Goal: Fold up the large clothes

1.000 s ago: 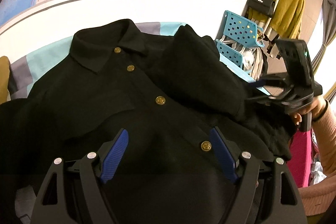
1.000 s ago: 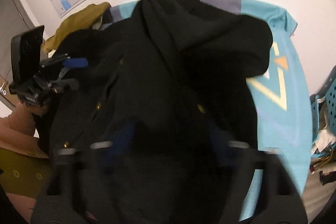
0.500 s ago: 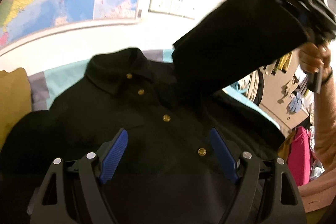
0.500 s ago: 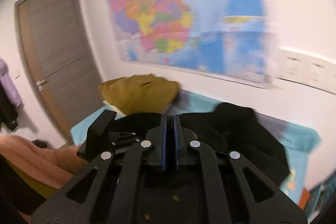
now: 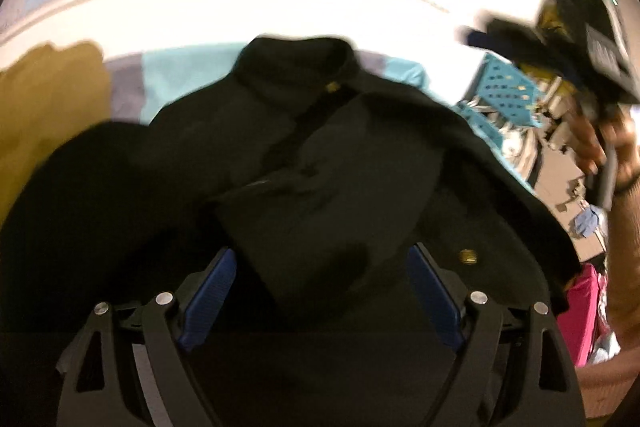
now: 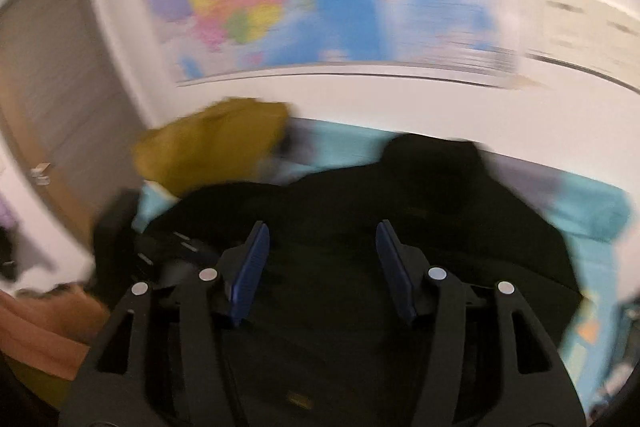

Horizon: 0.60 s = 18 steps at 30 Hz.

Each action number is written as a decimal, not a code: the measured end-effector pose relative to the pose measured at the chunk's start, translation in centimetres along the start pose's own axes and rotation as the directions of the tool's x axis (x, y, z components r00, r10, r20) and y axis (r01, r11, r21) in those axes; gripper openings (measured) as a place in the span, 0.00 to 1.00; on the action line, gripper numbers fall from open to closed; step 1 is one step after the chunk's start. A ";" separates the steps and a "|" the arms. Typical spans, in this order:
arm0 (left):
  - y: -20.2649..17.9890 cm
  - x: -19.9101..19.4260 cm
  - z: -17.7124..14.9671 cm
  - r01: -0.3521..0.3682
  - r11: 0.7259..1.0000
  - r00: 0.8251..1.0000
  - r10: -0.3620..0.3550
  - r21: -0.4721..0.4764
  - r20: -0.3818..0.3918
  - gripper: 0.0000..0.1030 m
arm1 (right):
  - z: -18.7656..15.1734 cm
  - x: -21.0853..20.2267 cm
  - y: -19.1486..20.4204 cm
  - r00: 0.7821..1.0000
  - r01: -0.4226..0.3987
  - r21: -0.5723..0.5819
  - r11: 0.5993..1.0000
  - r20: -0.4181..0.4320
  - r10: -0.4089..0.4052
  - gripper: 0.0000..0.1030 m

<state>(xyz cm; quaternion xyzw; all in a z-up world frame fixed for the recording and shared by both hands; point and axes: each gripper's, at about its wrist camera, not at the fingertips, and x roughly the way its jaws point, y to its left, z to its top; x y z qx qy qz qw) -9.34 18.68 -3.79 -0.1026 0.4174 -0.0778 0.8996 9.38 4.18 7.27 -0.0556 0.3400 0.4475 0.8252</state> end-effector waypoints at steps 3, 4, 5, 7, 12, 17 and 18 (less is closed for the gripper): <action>1.5 1.4 0.7 -0.014 0.998 0.999 0.011 -0.064 -0.044 0.81 | -4.3 -1.3 -4.4 0.981 0.184 0.019 0.983 -0.066 -0.182 0.62; 2.1 2.1 1.1 -0.015 0.996 0.998 0.010 -0.084 -0.061 0.81 | -6.0 -0.9 -5.7 0.962 0.248 0.008 0.969 -0.119 -0.245 0.65; 2.2 2.6 1.4 -0.023 0.996 0.997 0.016 -0.091 -0.073 0.81 | -7.2 -0.5 -6.5 0.950 0.277 0.006 0.961 -0.154 -0.273 0.65; 2.3 3.1 1.6 -0.033 0.995 0.997 0.025 -0.096 -0.078 0.67 | -9.6 0.6 -7.8 0.918 0.334 -0.031 0.942 -0.216 -0.333 0.65; 2.3 3.5 2.8 -0.097 0.991 0.992 0.088 -0.094 -0.094 0.32 | -10.5 2.2 -7.8 0.884 0.413 -0.152 0.898 -0.171 -0.435 0.53; 3.6 2.0 3.6 -0.108 0.986 0.991 0.096 -0.128 -0.090 0.04 | -9.8 0.6 -8.9 0.898 0.398 -0.140 0.907 -0.143 -0.416 0.06; 3.9 1.6 3.8 -0.113 0.984 0.991 0.102 -0.139 -0.083 0.04 | -9.6 -1.2 -9.4 0.914 0.385 -0.091 0.918 -0.103 -0.393 0.05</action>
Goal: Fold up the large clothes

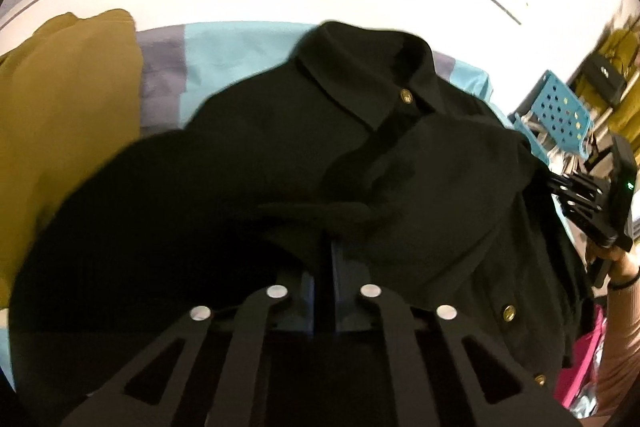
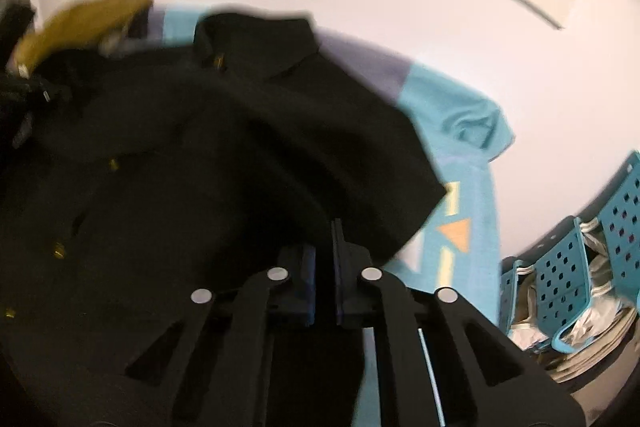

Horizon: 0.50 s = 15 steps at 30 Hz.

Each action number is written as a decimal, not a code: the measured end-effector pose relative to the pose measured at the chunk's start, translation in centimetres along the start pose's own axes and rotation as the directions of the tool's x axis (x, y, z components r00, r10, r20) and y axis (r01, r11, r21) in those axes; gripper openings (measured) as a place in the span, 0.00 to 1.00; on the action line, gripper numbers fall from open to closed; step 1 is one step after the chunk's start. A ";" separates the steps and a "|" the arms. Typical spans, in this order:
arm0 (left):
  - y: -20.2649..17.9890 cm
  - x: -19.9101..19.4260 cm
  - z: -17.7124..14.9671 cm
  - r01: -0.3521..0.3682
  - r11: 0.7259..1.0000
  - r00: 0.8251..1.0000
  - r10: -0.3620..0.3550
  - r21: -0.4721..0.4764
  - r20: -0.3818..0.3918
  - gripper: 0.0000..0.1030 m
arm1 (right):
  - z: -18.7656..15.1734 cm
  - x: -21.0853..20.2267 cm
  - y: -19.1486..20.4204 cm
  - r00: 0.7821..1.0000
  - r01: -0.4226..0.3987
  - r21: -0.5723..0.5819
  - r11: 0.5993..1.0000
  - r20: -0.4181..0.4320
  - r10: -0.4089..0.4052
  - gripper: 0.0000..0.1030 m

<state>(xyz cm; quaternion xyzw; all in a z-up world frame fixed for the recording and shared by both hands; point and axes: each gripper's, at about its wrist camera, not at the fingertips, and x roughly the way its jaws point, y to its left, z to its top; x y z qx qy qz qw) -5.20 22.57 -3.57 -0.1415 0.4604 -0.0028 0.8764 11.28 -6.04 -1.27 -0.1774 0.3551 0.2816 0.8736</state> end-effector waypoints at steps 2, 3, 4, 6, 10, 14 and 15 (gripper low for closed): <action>0.5 -0.6 0.4 0.007 1.000 1.000 -0.007 -0.018 0.021 0.03 | -0.2 -3.0 -2.6 0.994 -0.076 0.104 0.992 0.092 0.067 0.05; 1.1 -0.9 0.5 0.030 0.999 0.999 -0.029 -0.039 0.026 0.03 | -0.5 -4.0 -3.7 0.989 -0.101 0.139 0.985 0.121 0.084 0.05; 1.3 -0.8 0.7 0.038 0.998 0.999 -0.037 -0.050 0.025 0.03 | -1.0 -4.3 -4.4 0.987 -0.122 0.155 0.980 0.120 0.103 0.06; 1.3 -0.4 0.6 0.003 0.999 1.000 -0.002 -0.039 0.022 0.03 | -1.6 -3.3 -4.4 0.993 -0.112 0.151 0.982 0.063 0.104 0.13; 1.1 1.1 0.0 -0.041 0.999 0.999 0.040 -0.027 -0.031 0.10 | -3.1 -0.7 -3.4 0.992 -0.097 0.132 0.986 -0.066 0.107 0.40; 0.6 0.6 -0.3 0.015 1.000 1.000 -0.015 -0.012 -0.025 0.46 | -2.4 -3.0 -3.8 0.990 -0.142 0.163 0.976 0.035 0.138 0.48; 0.4 0.3 -0.2 0.029 1.000 0.999 -0.029 -0.006 -0.015 0.57 | -2.0 -3.5 -3.8 0.987 -0.160 0.171 0.972 0.062 0.151 0.52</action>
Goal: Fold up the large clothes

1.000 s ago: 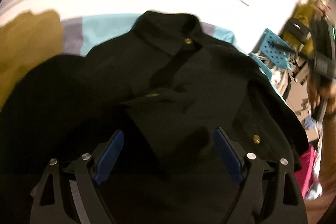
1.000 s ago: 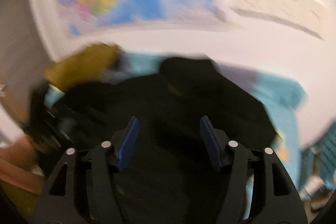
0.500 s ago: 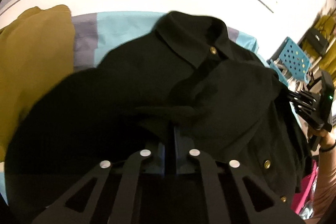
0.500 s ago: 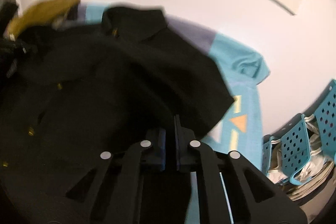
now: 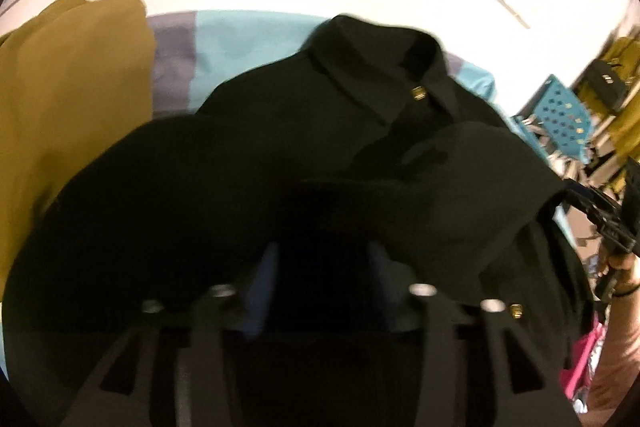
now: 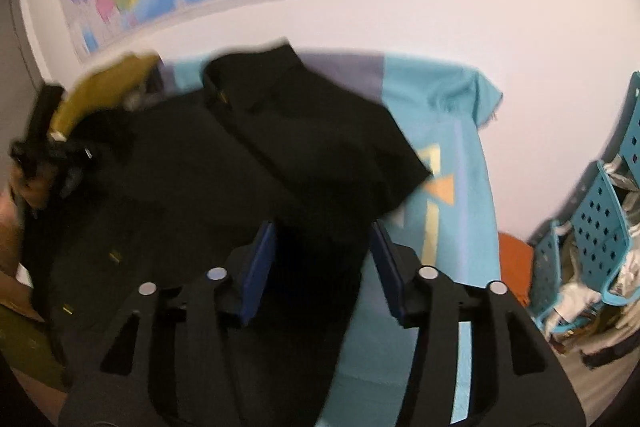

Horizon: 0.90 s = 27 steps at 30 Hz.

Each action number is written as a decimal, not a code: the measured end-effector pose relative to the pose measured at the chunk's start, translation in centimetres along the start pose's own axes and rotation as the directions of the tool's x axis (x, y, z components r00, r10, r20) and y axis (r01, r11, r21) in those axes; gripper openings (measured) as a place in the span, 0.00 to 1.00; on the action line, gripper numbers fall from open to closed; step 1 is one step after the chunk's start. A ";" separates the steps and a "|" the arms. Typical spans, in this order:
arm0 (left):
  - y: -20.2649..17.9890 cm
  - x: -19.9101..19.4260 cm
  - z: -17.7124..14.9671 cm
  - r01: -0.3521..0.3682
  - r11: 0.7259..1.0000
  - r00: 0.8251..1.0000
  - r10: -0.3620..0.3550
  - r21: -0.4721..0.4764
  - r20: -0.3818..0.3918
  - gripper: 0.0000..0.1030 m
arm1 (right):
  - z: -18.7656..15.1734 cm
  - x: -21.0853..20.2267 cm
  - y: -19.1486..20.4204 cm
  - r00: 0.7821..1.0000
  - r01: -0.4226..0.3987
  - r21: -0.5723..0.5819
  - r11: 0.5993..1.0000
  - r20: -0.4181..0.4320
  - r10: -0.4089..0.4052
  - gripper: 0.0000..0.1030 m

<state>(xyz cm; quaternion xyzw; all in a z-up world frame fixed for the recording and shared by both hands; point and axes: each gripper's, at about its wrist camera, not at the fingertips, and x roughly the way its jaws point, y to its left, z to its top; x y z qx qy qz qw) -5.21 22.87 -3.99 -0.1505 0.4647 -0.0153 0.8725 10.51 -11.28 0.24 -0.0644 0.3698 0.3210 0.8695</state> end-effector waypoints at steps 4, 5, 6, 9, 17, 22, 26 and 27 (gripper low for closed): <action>-1.4 0.0 0.5 0.030 0.998 0.999 -0.031 0.055 0.010 0.60 | 1.6 -0.4 1.2 0.998 -0.040 -0.022 0.999 0.051 0.041 0.54; -1.9 0.5 0.6 0.014 0.997 1.000 -0.014 0.072 0.006 0.54 | 1.9 0.0 1.9 0.997 -0.056 -0.040 0.998 0.049 0.058 0.54; -2.3 0.9 0.7 -0.002 0.996 1.000 0.002 0.084 0.003 0.35 | 2.1 0.4 2.3 0.996 -0.070 -0.049 0.996 0.048 0.072 0.54; -2.5 1.7 1.4 -0.085 0.992 0.996 0.085 0.092 0.005 0.01 | 2.9 2.3 4.0 0.994 -0.106 -0.070 0.992 0.023 0.108 0.54; -1.3 -1.8 1.9 -0.226 0.969 0.971 0.216 0.097 0.105 0.35 | 4.0 7.0 9.5 0.979 -0.201 -0.150 0.968 -0.057 0.194 0.53; -0.2 -7.3 -0.6 -0.274 0.953 0.943 0.239 0.129 0.233 0.55 | 3.3 11.1 11.9 0.970 -0.183 -0.169 0.968 -0.189 0.151 0.54; 2.1 -10.9 -3.3 -0.366 0.924 0.904 0.324 0.111 0.279 0.61 | 3.5 10.0 12.2 0.972 -0.191 -0.140 0.972 -0.163 0.167 0.54; 2.5 -11.2 -3.8 -0.383 0.918 0.898 0.342 0.106 0.277 0.62 | 3.6 9.3 12.4 0.972 -0.207 -0.132 0.969 -0.143 0.188 0.55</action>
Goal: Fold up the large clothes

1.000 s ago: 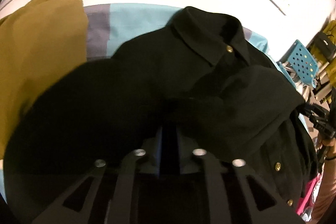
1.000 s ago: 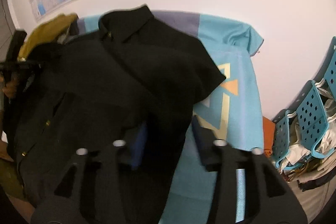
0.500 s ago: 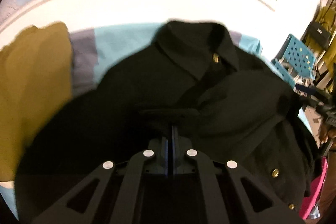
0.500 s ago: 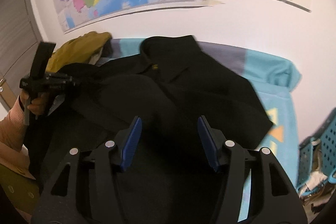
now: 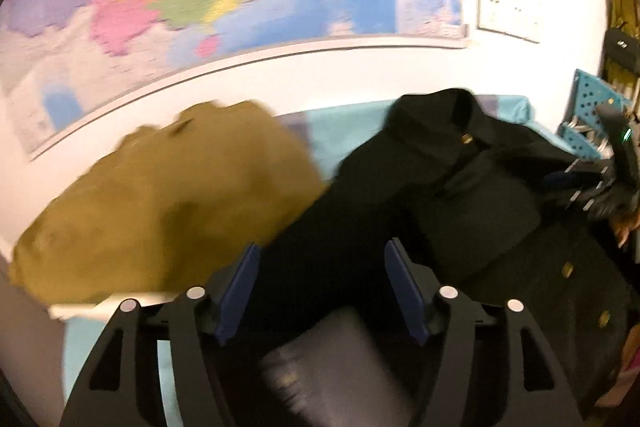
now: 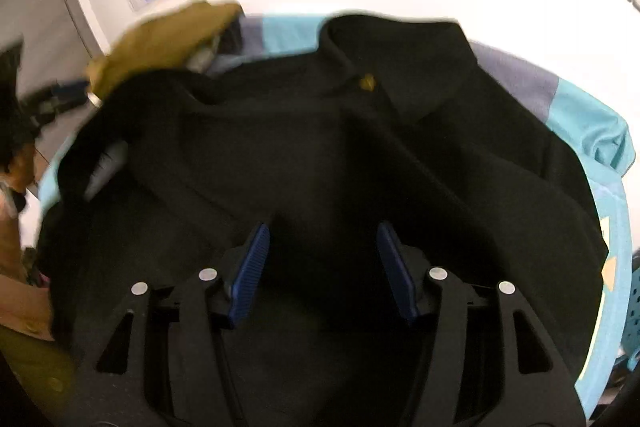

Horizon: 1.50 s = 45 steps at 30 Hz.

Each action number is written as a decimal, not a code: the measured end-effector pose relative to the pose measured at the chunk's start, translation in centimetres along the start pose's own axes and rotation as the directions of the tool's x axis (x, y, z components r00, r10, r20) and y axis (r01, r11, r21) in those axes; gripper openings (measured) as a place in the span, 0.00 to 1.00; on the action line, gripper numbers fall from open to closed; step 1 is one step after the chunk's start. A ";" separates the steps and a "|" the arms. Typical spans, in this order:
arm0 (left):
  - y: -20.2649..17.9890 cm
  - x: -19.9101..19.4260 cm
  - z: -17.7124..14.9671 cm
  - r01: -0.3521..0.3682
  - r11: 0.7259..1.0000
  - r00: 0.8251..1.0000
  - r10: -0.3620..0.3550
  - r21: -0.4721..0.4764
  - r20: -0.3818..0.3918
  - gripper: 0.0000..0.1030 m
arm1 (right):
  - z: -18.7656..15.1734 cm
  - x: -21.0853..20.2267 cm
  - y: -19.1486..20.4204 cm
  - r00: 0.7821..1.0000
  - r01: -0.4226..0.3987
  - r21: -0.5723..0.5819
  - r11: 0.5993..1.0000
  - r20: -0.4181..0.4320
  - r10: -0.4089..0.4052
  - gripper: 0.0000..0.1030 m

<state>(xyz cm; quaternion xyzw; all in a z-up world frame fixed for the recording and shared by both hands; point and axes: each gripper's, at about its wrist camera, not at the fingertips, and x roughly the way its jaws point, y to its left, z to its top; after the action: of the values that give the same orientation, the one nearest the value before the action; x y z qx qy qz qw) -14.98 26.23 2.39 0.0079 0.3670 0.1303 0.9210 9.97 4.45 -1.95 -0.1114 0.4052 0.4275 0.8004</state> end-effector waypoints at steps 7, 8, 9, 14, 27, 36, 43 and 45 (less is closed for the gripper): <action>3.2 0.4 -4.9 -0.102 0.995 0.989 0.104 0.022 -0.109 0.63 | 0.9 -1.3 8.1 0.971 -0.229 -0.125 0.965 0.039 0.235 0.60; 3.3 0.7 -5.3 -0.109 0.993 0.986 0.112 0.036 -0.121 0.63 | 1.0 -0.9 9.3 0.963 -0.262 -0.143 0.955 0.029 0.268 0.60; 3.6 1.1 -5.8 -0.107 0.994 0.985 0.111 0.039 -0.134 0.63 | 1.0 -0.5 10.6 0.952 -0.298 -0.163 0.941 0.014 0.304 0.60; 6.1 2.4 -6.9 -0.099 0.995 0.979 0.096 -0.008 -0.179 0.09 | 1.1 3.1 19.3 0.884 -0.467 -0.257 0.846 -0.094 0.459 0.65; 7.9 -2.1 -3.9 0.108 0.988 0.992 -0.114 -0.106 -0.058 0.04 | -0.7 10.7 32.7 0.813 -0.581 -0.326 0.745 -0.275 0.514 0.08; 6.8 -6.6 0.4 0.374 0.921 0.922 -0.358 -0.105 0.145 0.44 | 5.5 -3.9 22.5 0.784 -0.582 -0.267 0.768 0.067 0.617 0.08; 3.6 -4.8 2.2 0.389 0.919 0.913 -0.377 -0.058 0.154 0.49 | 4.5 -11.9 7.4 0.847 -0.441 -0.015 0.897 0.325 0.422 0.09; 2.5 -2.2 2.0 0.354 0.934 0.934 -0.349 -0.056 0.080 0.49 | 2.5 -11.0 3.1 0.905 -0.355 0.128 0.926 0.295 0.306 0.12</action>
<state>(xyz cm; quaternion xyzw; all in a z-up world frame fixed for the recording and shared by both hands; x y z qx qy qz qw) -15.78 28.26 5.64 -0.0855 0.3258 -0.0243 0.9413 5.58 1.17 8.38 0.0907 0.3420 0.5304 0.7704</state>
